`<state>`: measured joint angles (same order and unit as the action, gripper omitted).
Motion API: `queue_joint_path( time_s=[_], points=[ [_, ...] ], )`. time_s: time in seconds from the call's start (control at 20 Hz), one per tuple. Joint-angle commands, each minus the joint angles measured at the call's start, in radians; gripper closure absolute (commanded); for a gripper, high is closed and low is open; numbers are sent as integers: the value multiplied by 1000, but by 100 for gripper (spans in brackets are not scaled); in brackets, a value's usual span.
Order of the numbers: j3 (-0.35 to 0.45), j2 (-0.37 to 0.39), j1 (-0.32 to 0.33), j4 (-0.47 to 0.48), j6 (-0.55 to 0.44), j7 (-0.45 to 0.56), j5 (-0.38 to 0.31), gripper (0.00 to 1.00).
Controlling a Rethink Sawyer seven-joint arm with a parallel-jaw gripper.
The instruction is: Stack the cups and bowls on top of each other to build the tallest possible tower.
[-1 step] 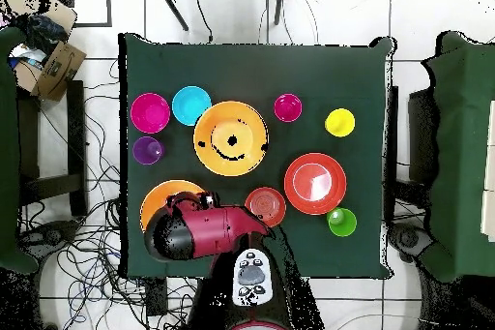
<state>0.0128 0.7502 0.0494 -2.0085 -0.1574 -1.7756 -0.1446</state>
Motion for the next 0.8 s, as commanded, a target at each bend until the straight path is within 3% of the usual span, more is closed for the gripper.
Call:
queue_joint_path(
  time_s=[0.05,0.35,0.55,0.8],
  points=[
    [-24,-109,-40,168,-93,-210,107,0],
    [-122,-246,-155,347,-109,-273,237,0],
    [-128,-331,-179,485,-161,-273,304,0],
    [-161,-438,-194,722,-301,-254,338,0]
  ],
)
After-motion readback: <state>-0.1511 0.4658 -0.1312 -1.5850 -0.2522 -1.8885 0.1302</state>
